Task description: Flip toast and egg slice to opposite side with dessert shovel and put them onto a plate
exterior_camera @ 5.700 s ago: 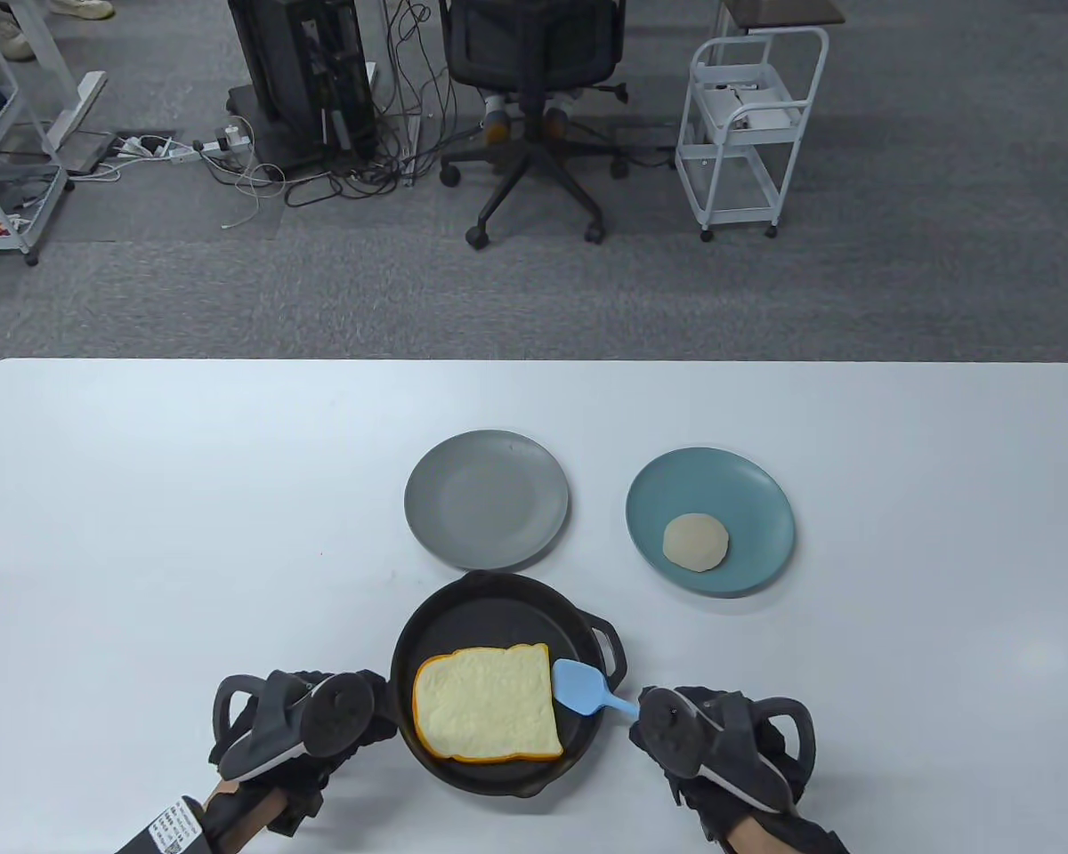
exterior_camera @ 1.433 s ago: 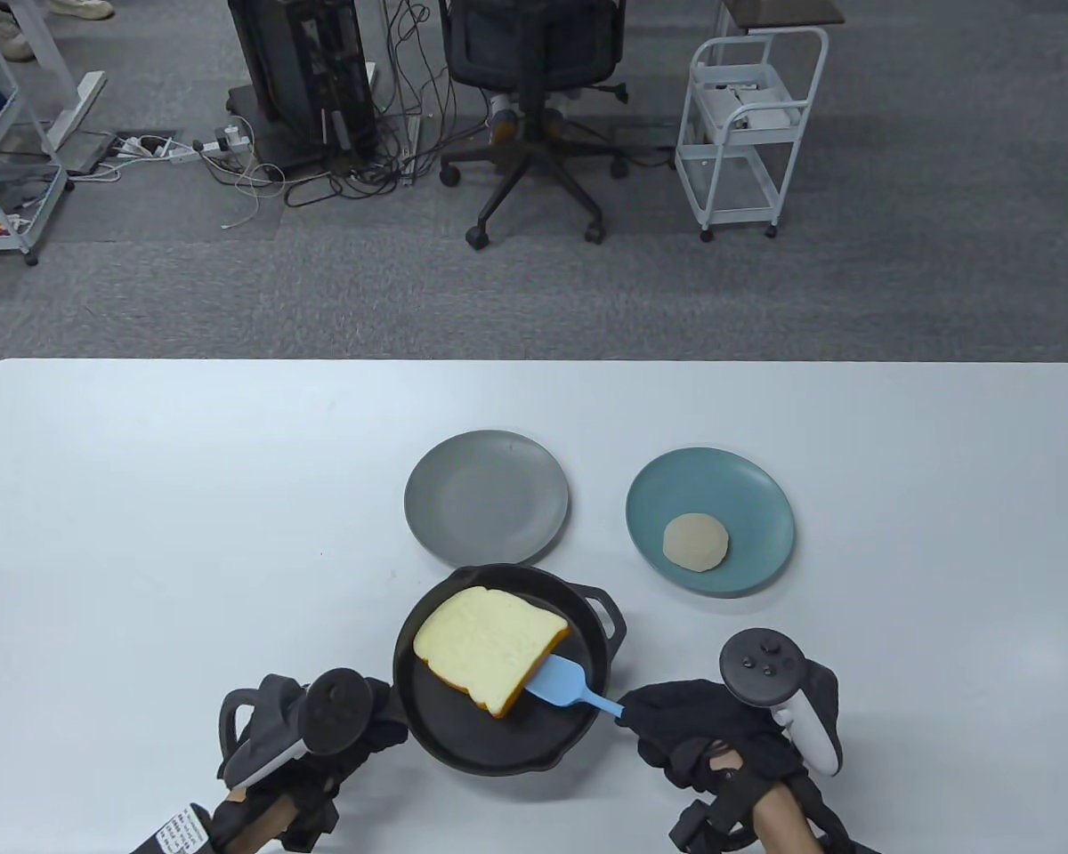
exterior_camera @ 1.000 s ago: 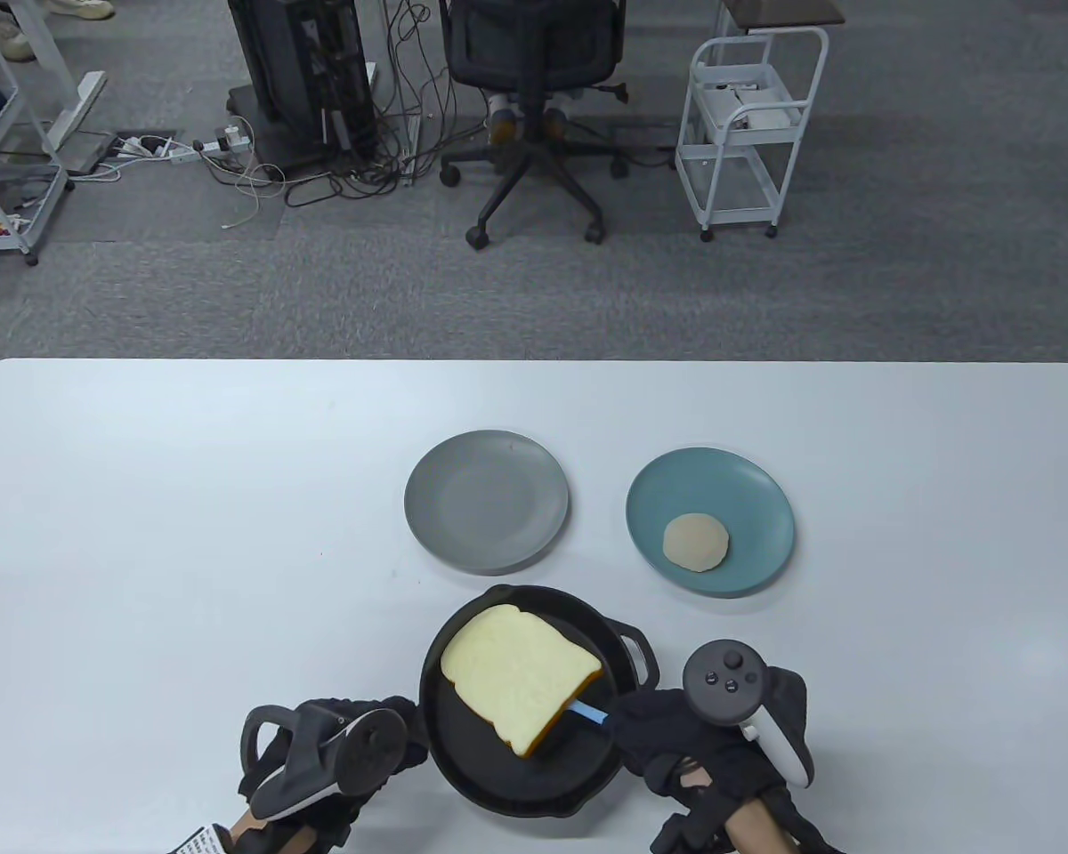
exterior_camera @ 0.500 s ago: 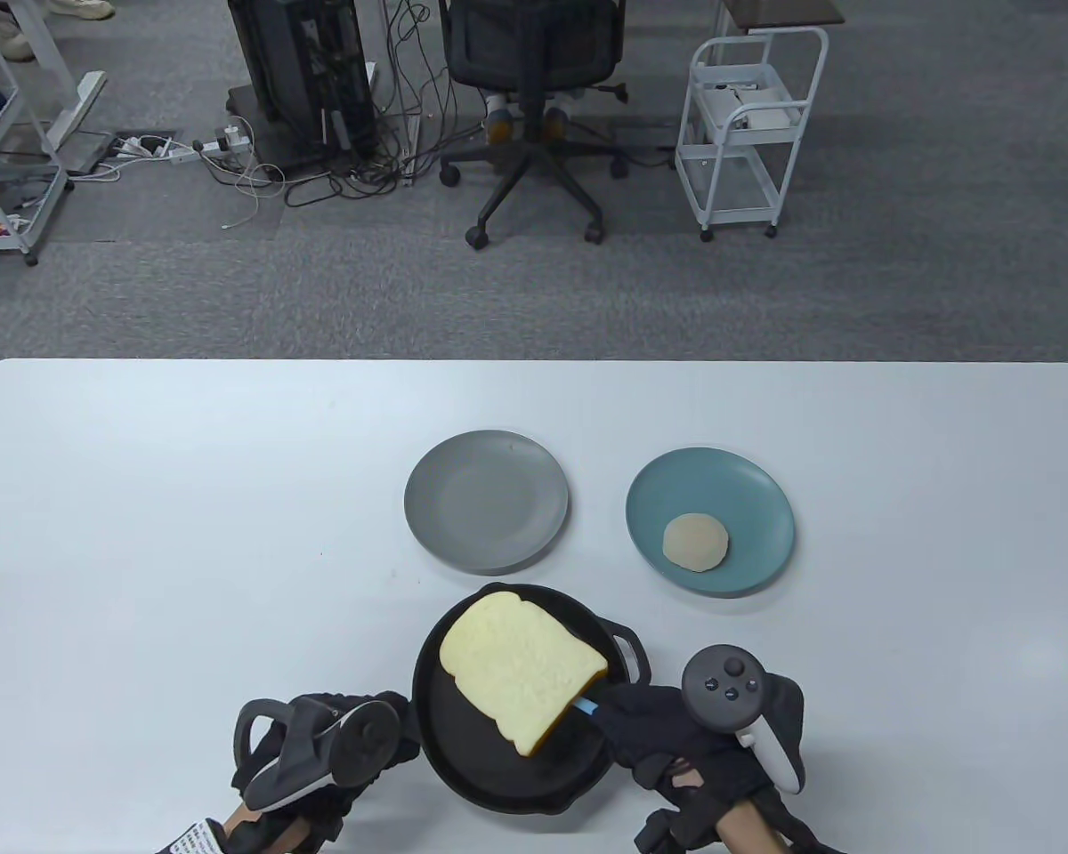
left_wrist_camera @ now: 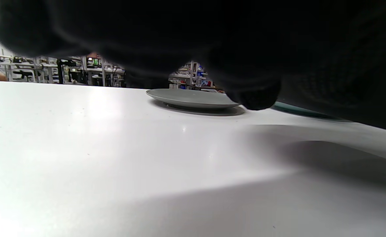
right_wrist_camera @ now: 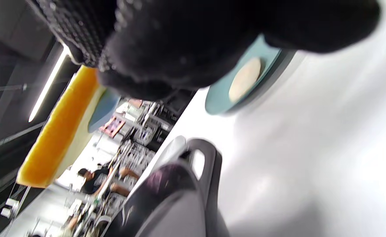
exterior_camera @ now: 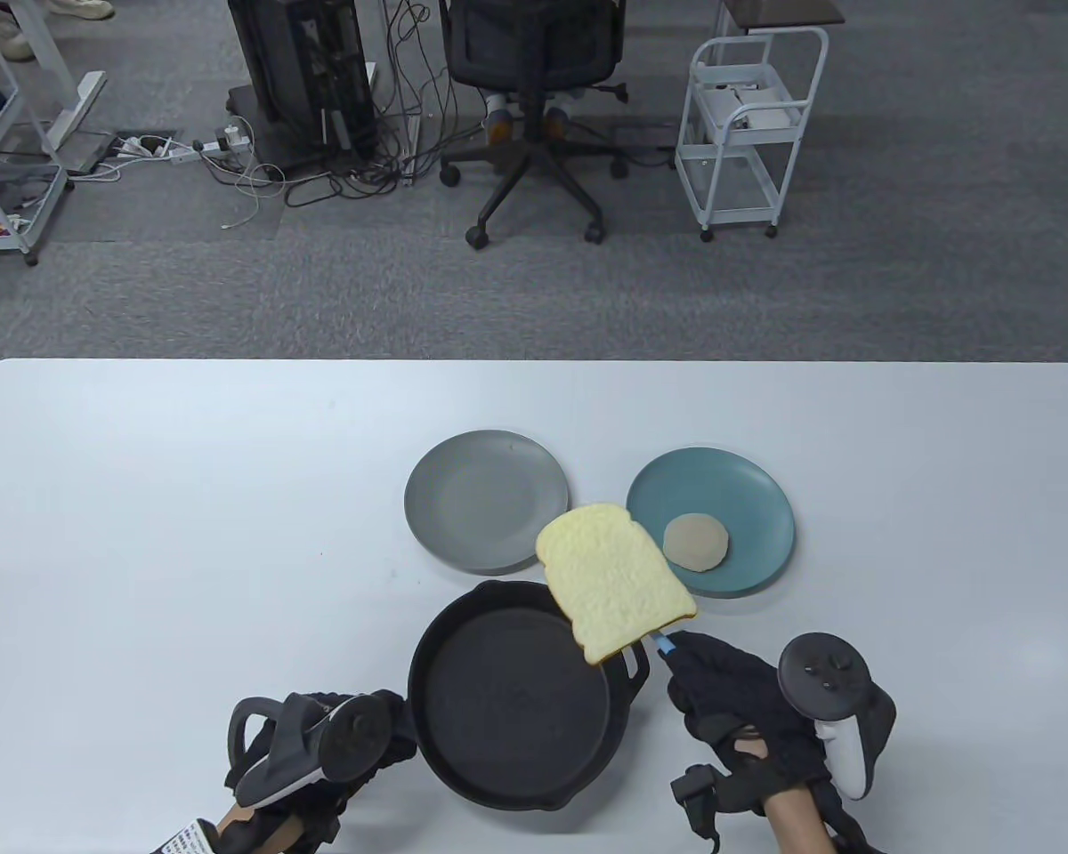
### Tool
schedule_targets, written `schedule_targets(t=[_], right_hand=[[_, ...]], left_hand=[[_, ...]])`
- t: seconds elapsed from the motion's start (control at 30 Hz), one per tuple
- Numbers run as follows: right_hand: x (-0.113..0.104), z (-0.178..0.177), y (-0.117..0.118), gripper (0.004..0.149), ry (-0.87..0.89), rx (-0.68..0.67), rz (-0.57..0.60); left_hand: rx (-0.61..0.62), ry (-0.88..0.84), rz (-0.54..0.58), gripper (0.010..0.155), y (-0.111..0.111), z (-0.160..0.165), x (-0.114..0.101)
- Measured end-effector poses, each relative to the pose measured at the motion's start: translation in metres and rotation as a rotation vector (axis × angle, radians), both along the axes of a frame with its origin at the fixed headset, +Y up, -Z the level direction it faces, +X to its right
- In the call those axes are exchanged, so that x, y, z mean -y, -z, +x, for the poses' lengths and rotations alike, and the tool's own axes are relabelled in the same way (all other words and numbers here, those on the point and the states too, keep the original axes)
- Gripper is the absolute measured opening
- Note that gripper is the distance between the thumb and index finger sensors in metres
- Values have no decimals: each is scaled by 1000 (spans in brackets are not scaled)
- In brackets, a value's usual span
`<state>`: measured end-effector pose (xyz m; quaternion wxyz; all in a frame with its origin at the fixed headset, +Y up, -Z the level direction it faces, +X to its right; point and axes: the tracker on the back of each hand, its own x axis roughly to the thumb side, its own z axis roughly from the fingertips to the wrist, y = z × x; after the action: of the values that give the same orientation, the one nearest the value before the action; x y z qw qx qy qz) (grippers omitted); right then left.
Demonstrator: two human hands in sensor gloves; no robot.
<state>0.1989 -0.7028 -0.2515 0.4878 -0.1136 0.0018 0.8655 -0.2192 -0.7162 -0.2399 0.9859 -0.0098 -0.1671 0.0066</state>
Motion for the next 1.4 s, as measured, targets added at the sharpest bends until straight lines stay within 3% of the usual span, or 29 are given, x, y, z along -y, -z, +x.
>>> schedule_targets(t=[0.4, 0.6, 0.9, 1.23, 1.4], right_hand=[[1, 45, 35, 49, -131, 247, -22], [-3, 39, 64, 49, -345, 275, -8], [17, 19, 101, 48, -636, 250, -19], [10, -11, 103, 48, -1083, 227, 97], [0, -19, 102, 48, -1225, 251, 86]], left_hand=[[12, 10, 5, 52, -3, 3, -2], [7, 14, 9, 52, -2, 1, -3], [8, 30, -7, 52, -2, 1, -3], [6, 41, -16, 52, -1, 1, -4], [3, 38, -9, 52, -1, 0, -5]])
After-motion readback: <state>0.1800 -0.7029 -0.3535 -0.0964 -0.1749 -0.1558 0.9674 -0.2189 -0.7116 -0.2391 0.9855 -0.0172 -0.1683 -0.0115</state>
